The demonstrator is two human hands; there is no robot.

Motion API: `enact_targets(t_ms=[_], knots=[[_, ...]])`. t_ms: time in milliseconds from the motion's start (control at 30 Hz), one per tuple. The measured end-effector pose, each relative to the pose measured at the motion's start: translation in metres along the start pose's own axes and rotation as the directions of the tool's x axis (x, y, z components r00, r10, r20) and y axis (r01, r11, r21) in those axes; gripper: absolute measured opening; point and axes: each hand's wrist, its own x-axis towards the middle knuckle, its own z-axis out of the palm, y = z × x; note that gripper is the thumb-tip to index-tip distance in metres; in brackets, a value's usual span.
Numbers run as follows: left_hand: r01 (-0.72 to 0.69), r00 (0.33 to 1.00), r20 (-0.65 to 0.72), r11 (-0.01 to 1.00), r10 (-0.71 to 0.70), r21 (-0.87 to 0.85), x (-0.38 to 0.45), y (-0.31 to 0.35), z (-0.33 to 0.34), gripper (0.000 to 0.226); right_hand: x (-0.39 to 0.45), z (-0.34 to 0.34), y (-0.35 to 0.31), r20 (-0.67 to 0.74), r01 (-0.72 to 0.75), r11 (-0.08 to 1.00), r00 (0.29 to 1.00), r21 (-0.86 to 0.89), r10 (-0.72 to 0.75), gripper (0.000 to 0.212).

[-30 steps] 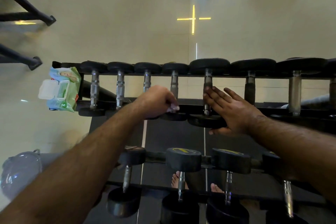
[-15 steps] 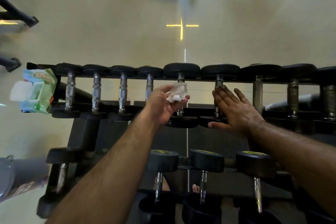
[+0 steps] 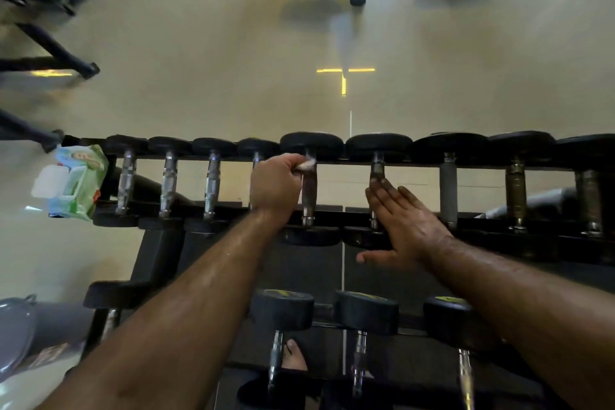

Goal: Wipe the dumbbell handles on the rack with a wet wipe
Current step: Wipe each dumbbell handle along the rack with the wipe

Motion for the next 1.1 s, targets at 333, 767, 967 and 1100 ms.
enact_targets(t_ms=[333, 767, 967, 1100], knots=[[-0.532, 0.834, 0.399, 0.751, 0.382, 0.392, -0.014, -0.018, 0.040, 0.036, 0.021, -0.001, -0.027, -0.056, -0.105, 0.973, 0.991, 0.204, 0.119, 0.147], [-0.878, 0.471, 0.553, 0.429, 0.688, 0.214, 0.017, -0.040, 0.003, 0.037, 0.022, 0.005, -0.036, -0.084, -0.144, 0.978, 0.984, 0.148, 0.157, 0.155], [-0.831, 0.532, 0.472, 0.540, 0.703, 0.133, 0.017, -0.048, 0.019, 0.031, 0.023, 0.003, -0.037, -0.038, -0.122, 0.984, 0.991, 0.132, 0.128, 0.146], [-0.821, 0.500, 0.546, 0.569, 0.672, 0.052, 0.025, -0.051, 0.003, 0.037, 0.023, 0.001, -0.037, -0.014, -0.128, 0.979, 0.991, 0.157, 0.132, 0.149]])
